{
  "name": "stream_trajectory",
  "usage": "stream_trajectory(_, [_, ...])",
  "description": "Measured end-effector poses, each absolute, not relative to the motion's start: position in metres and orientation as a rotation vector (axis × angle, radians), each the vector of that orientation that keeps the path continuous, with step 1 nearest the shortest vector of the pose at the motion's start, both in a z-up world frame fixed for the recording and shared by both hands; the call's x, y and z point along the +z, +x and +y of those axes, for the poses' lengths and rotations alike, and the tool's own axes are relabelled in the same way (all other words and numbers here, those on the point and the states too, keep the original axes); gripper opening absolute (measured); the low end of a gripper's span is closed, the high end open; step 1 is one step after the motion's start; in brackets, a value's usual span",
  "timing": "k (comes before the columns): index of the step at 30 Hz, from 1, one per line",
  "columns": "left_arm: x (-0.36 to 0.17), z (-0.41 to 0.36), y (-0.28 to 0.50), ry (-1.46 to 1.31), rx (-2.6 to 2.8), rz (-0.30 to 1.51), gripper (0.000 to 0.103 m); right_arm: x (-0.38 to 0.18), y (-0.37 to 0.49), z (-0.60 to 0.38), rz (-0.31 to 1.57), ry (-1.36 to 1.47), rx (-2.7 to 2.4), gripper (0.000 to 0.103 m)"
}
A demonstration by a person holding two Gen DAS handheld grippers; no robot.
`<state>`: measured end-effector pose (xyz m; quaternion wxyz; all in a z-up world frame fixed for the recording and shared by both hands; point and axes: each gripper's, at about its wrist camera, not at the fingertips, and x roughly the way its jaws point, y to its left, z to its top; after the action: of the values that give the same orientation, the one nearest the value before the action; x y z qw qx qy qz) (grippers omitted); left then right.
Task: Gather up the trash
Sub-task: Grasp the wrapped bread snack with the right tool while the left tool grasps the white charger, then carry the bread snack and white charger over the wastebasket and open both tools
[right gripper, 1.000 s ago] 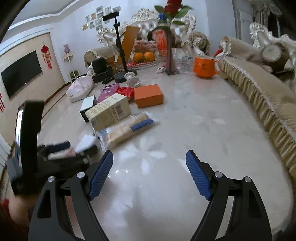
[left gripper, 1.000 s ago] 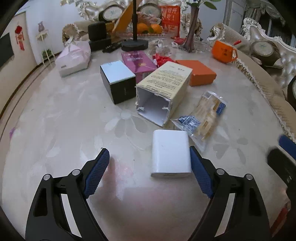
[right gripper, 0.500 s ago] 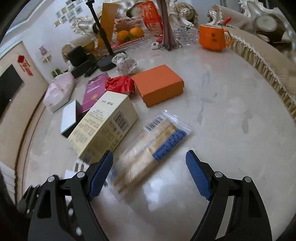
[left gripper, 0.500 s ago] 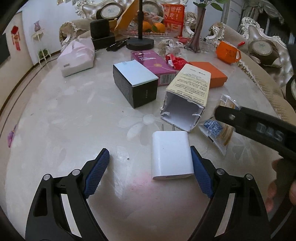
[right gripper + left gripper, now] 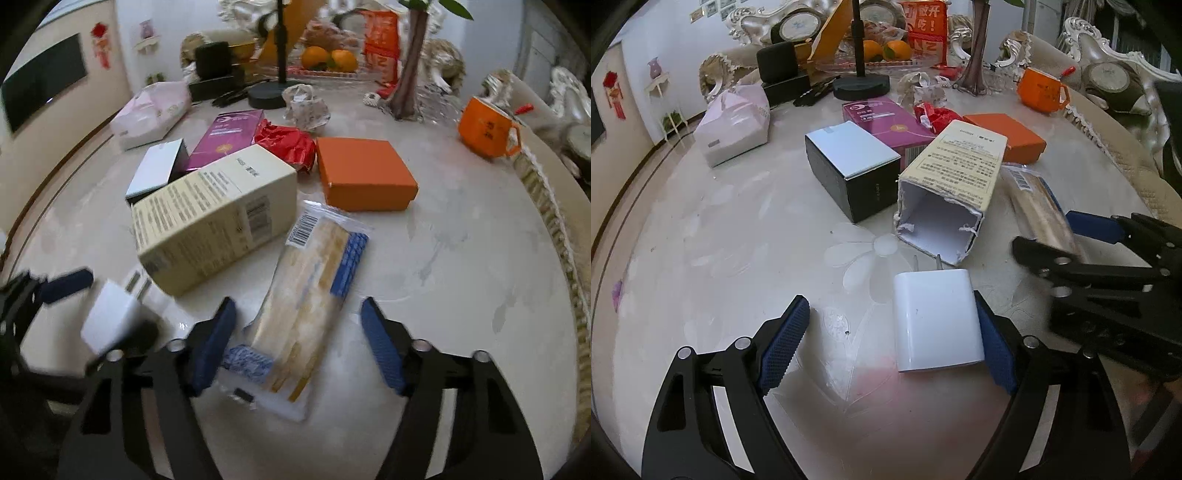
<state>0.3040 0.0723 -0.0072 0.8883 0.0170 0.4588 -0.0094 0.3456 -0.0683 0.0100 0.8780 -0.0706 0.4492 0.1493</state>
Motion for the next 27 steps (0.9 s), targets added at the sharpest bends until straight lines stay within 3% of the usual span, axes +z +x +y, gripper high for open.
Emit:
stream_trajectory(1, [-0.007, 0.071, 0.303, 0.039, -0.026, 0.949, 0.078, 0.010, 0.346, -0.070, 0.933, -0.153, 0.323, 0.042])
stream_trajectory(2, [-0.005, 0.069, 0.301, 0.048, -0.035, 0.937, 0.063, 0.012, 0.345, -0.072, 0.932, -0.161, 0.331, 0.037])
stream_trajectory(3, [-0.004, 0.067, 0.300, 0.054, -0.037, 0.927, 0.040, 0.012, 0.345, -0.074, 0.934, -0.161, 0.350, 0.036])
stream_trajectory(14, [0.010, 0.080, 0.260, -0.039, -0.056, 0.875, 0.038, 0.029, 0.314, -0.125, 0.870, 0.129, 0.472, 0.031])
stream_trajectory(27, [0.034, 0.057, 0.051, -0.077, -0.169, 0.778, 0.038, 0.046, 0.132, -0.154, 0.798, 0.173, 0.707, 0.031])
